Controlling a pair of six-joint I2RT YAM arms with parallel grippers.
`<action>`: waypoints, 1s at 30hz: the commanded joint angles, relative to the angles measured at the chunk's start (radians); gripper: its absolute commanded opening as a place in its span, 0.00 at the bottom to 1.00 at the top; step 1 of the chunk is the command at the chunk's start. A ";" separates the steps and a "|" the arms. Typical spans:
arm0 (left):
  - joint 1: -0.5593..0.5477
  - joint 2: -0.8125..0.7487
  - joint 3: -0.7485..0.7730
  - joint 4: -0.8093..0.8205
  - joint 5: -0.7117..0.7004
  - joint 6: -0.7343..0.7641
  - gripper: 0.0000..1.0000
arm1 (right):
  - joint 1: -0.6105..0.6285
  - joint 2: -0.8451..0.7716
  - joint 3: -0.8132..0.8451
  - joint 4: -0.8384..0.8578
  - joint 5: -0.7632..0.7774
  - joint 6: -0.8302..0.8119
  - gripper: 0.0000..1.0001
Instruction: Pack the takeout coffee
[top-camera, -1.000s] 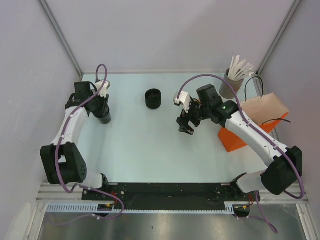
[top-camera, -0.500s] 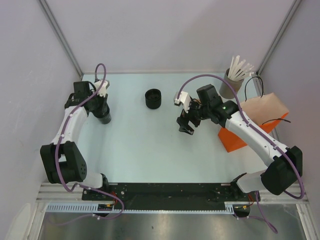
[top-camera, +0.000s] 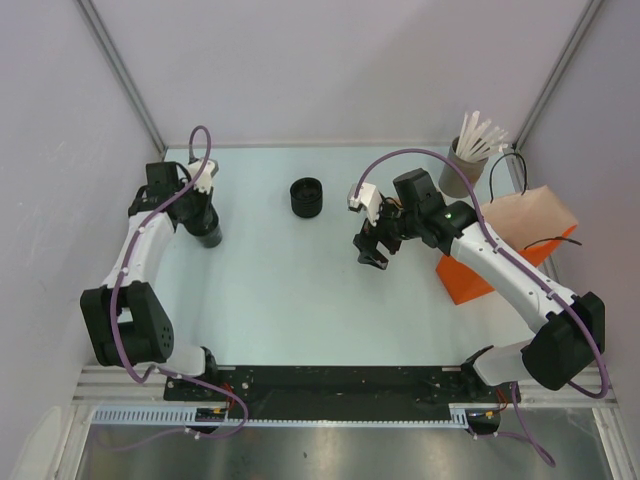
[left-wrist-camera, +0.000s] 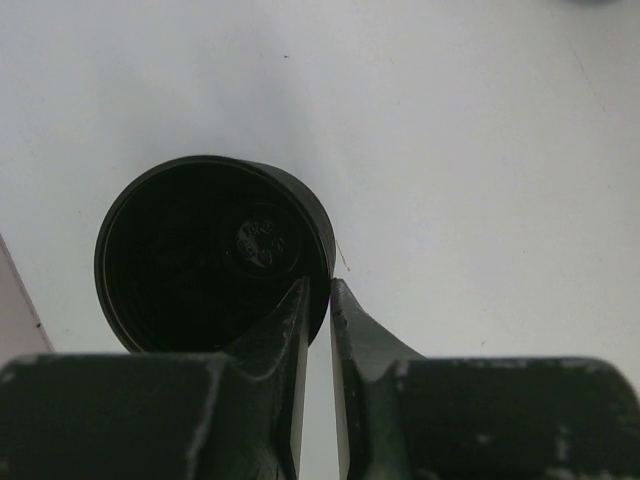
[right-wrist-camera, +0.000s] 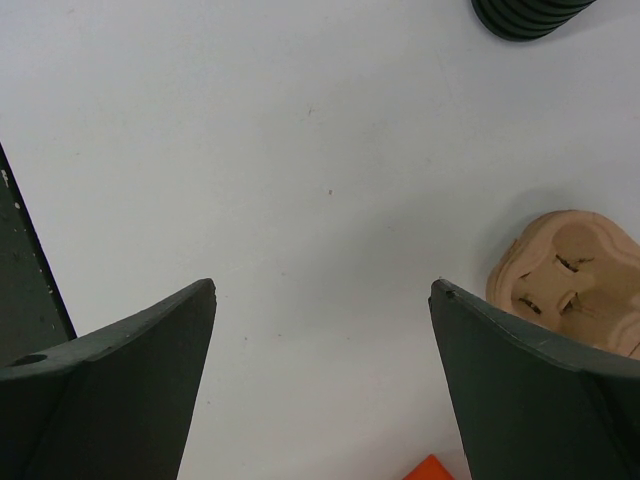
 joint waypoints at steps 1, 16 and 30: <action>0.016 -0.001 0.046 0.011 0.035 0.009 0.16 | -0.001 0.004 -0.001 0.019 -0.005 -0.007 0.92; 0.020 0.006 0.083 0.005 0.045 -0.003 0.12 | -0.007 0.005 0.001 0.015 -0.014 -0.007 0.92; 0.020 0.018 0.086 -0.010 0.058 -0.007 0.13 | -0.008 0.001 0.001 0.012 -0.022 -0.007 0.91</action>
